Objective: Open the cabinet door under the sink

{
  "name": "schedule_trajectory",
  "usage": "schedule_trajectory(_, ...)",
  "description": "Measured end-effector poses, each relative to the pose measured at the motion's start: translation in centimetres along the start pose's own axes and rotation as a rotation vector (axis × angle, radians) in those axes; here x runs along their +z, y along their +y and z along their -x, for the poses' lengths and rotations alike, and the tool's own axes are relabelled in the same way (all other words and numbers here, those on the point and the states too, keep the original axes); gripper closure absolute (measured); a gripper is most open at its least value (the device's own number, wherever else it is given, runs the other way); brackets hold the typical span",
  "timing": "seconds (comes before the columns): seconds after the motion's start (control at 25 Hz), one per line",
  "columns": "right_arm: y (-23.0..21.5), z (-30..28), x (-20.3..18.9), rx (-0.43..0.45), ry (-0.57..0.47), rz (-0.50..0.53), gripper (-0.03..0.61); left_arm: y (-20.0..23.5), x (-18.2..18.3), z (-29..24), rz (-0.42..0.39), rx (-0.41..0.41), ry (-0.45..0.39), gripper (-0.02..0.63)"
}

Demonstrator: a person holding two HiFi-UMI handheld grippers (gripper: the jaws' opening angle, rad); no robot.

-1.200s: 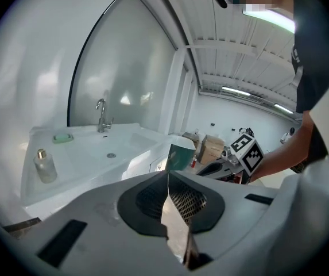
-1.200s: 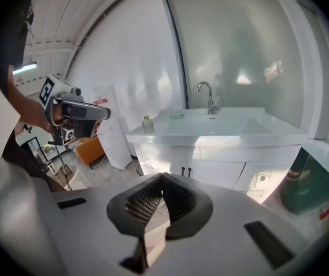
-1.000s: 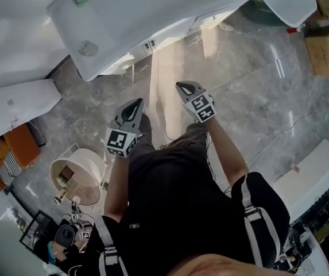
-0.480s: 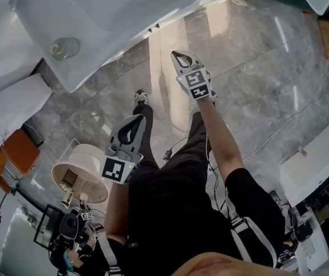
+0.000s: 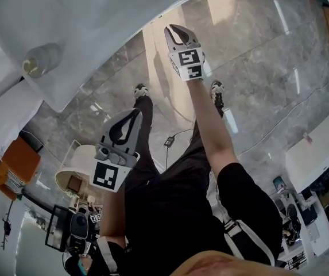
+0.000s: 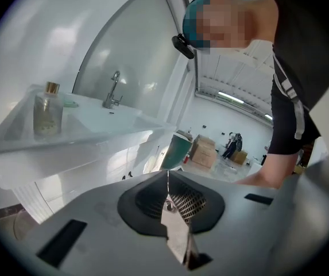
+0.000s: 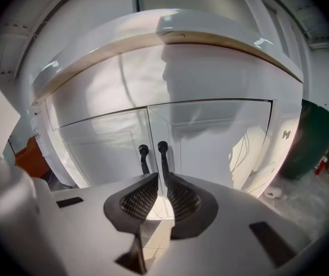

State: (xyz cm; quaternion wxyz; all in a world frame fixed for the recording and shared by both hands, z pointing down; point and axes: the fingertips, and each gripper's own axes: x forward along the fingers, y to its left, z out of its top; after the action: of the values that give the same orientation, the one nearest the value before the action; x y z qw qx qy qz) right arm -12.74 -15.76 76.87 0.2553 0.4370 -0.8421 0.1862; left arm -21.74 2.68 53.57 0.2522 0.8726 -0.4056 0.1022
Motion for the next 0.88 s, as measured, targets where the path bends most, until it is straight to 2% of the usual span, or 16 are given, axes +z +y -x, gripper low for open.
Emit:
schedule_trajectory(0.28, 0.2, -2.7, 1.1, -0.036, -0.016, -0.001, 0.466, 1.6, -1.3, 0.0, 0.008, -0.049, 0.023, 0.598)
schedule_trajectory(0.52, -0.3, -4.7, 1.7, -0.079, -0.013, -0.001, 0.462, 2.9, -0.7, 0.4, 0.025, -0.033, 0.001, 0.598)
schedule_trajectory(0.88, -0.4, -5.3, 2.0, -0.054, -0.018, 0.043, 0.480, 2.6, -1.3, 0.3, 0.040, -0.012, 0.031, 0.598)
